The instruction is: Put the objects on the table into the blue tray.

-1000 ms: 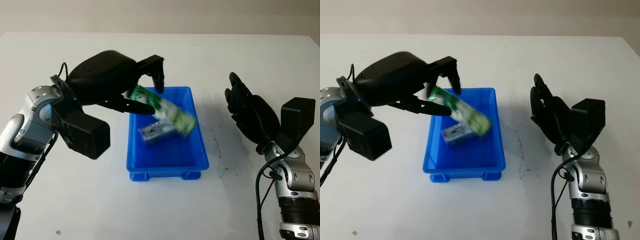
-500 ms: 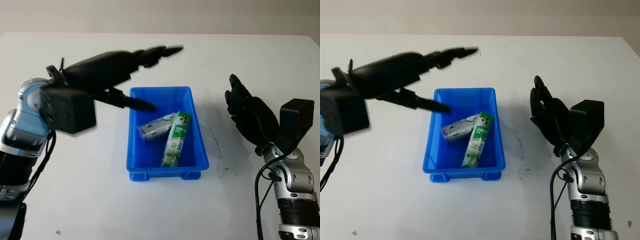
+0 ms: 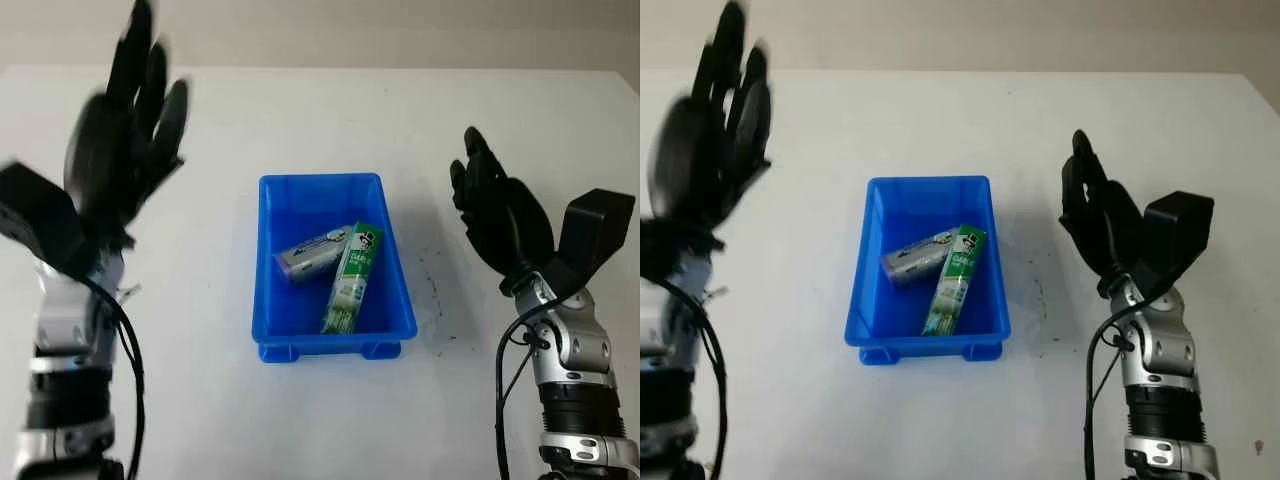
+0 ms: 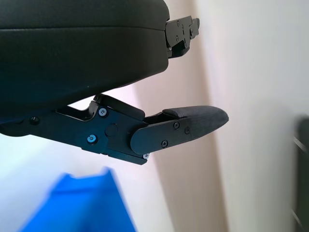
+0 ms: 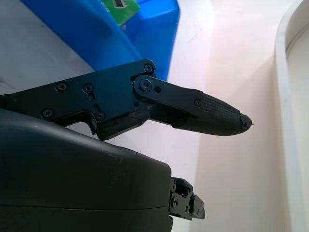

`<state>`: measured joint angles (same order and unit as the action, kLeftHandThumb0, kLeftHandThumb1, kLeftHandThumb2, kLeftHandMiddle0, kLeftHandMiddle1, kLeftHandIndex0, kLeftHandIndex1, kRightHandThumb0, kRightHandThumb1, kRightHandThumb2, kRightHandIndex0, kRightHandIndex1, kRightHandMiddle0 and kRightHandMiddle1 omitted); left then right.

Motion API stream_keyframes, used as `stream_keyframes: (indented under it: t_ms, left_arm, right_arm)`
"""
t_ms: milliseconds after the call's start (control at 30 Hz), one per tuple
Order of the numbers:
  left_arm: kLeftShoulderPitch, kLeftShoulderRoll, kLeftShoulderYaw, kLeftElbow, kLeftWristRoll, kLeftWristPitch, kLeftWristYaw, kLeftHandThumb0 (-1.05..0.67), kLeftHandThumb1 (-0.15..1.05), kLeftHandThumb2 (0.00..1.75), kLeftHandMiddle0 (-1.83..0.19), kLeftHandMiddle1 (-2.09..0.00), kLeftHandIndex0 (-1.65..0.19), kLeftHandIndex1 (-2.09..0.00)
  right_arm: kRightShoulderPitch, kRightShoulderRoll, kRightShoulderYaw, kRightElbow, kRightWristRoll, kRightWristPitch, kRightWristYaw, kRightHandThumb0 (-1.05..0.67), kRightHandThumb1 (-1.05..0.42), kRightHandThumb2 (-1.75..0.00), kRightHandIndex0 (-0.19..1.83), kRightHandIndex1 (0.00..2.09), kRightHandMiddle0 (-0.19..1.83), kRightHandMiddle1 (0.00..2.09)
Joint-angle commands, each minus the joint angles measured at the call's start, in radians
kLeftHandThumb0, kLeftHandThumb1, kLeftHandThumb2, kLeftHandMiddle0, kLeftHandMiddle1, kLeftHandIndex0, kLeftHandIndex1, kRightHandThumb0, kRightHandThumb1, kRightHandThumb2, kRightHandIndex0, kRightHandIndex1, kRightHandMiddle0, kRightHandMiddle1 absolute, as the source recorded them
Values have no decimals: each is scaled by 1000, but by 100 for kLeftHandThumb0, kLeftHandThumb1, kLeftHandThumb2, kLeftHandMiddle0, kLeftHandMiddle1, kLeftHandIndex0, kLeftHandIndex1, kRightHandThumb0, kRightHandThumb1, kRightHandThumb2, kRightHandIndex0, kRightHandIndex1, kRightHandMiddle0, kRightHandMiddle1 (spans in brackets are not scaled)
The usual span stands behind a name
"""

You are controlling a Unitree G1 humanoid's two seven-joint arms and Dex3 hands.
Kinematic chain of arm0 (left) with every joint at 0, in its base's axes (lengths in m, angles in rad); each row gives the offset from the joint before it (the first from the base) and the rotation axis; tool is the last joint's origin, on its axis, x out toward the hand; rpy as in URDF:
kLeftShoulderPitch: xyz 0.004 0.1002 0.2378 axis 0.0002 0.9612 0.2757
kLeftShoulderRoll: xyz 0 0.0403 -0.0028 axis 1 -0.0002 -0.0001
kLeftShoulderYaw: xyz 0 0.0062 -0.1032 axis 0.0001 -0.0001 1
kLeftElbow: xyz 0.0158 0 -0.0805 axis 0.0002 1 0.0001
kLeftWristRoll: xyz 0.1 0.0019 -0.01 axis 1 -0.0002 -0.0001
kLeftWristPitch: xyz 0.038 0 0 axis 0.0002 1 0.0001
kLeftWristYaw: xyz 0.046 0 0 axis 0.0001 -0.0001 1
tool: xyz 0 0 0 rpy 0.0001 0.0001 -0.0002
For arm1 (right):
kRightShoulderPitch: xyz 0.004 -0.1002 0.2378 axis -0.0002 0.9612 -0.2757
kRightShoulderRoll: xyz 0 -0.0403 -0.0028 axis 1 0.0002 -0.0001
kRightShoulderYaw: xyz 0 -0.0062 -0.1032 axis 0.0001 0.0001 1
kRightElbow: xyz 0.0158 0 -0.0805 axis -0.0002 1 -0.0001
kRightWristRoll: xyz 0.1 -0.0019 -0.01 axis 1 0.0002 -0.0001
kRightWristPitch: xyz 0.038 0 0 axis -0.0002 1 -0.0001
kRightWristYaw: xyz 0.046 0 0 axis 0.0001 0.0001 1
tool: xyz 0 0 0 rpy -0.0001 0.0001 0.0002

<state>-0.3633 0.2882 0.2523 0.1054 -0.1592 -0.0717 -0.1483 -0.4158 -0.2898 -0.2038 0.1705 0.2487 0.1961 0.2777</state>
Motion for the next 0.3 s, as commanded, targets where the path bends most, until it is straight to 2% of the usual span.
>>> stream_keyframes:
  t_ms: [0, 267]
  left_arm:
    - [35, -11, -4, 24, 18, -26, 8, -74, 105, 66, 19, 0, 19, 0]
    - [76, -50, -15, 69, 24, -92, 24, -76, 105, 66, 19, 0, 19, 0]
  right_arm:
    - [-17, 7, -10, 11, 7, -23, -2, -76, -105, -68, -19, 0, -19, 0]
    - [-18, 22, 2, 13, -6, -44, -19, -75, -105, -70, -19, 0, -19, 0]
